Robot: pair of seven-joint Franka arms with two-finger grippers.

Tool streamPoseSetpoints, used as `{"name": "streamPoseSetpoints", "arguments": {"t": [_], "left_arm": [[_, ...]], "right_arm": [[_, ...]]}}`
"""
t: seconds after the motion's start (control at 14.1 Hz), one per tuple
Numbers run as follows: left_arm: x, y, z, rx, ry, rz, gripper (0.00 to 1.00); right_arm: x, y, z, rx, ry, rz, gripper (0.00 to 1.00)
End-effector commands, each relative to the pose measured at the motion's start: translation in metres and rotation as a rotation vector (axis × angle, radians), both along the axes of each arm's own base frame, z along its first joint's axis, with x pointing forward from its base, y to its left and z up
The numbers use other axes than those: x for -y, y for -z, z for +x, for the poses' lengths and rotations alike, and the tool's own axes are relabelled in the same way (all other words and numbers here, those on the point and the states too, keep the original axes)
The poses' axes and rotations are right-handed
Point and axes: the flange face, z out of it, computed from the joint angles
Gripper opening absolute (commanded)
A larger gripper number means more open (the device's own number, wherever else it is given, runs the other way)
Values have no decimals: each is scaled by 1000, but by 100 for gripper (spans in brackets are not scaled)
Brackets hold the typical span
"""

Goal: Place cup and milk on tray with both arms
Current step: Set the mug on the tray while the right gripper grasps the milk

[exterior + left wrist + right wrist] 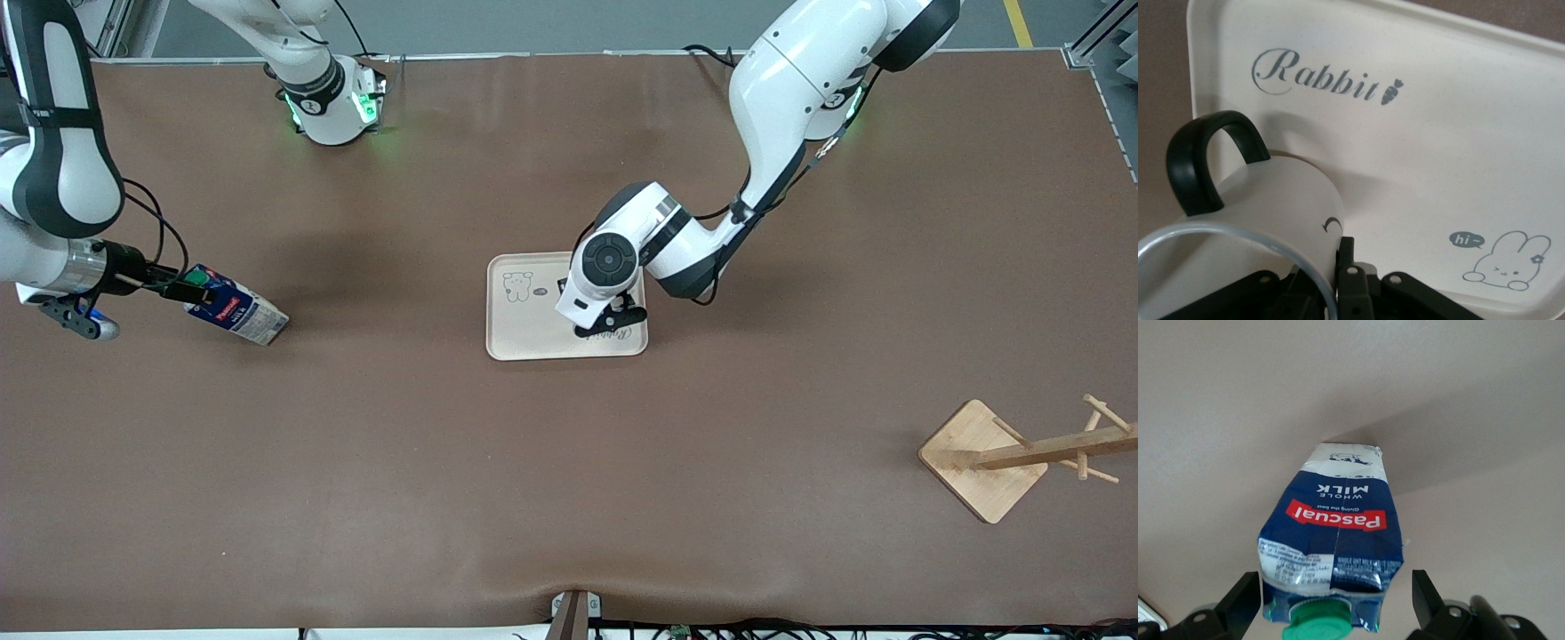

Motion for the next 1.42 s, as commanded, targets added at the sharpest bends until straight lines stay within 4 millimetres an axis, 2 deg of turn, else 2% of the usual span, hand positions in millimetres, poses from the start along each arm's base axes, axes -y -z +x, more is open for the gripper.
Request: {"name": "streamPoseSetpoints", "arguments": {"t": [0.0, 0.07, 0.14, 0.21, 0.28, 0.35, 0.43, 0.57, 0.64, 0.78, 0.92, 1.06, 1.13, 1.21, 1.35], "left_arm": [[-1, 3, 2, 7, -18, 20, 0], [-3, 4, 1, 1, -20, 26, 12], [-2, 3, 0, 2, -18, 27, 44], [-4, 1, 2, 6, -24, 29, 99], [-4, -5, 7, 18, -27, 22, 100], [-5, -14, 12, 37, -26, 20, 100], [-5, -28, 18, 67, -27, 12, 100], [-9, -74, 35, 114, -38, -4, 100], [-19, -101, 45, 119, -45, 5, 100], [-47, -146, 70, 119, -75, 28, 100], [-72, -191, 81, 156, -83, 47, 100], [-94, -226, 91, 205, -117, 39, 100], [-115, -242, 101, 224, -152, 37, 100], [-136, -252, 109, 225, -180, 48, 100], [-171, -269, 118, 236, -191, 86, 100]], "right_arm": [[-1, 2, -9, 22, 34, 9, 66], [-1, 0, -8, 27, 35, 9, 47], [-2, -1, -7, 29, 34, 9, 33], [-3, -2, -6, 30, 30, 9, 21], [-4, -5, -4, 33, 28, 8, 15], [-6, -13, 0, 32, 19, 13, 13], [-8, -32, 8, 22, 4, 24, 13], [-19, -69, 24, -23, -44, 53, 13], [-30, -83, 31, -38, -77, 61, 13], [-63, -103, 42, -41, -147, 64, 13], [-109, -120, 51, -26, -242, 49, 17], [-144, -121, 52, -26, -299, 48, 19], [-160, -120, 52, -28, -328, 48, 26], [-176, -117, 52, -34, -354, 47, 26], [-226, -113, 48, -50, -391, 39, 25]]}}
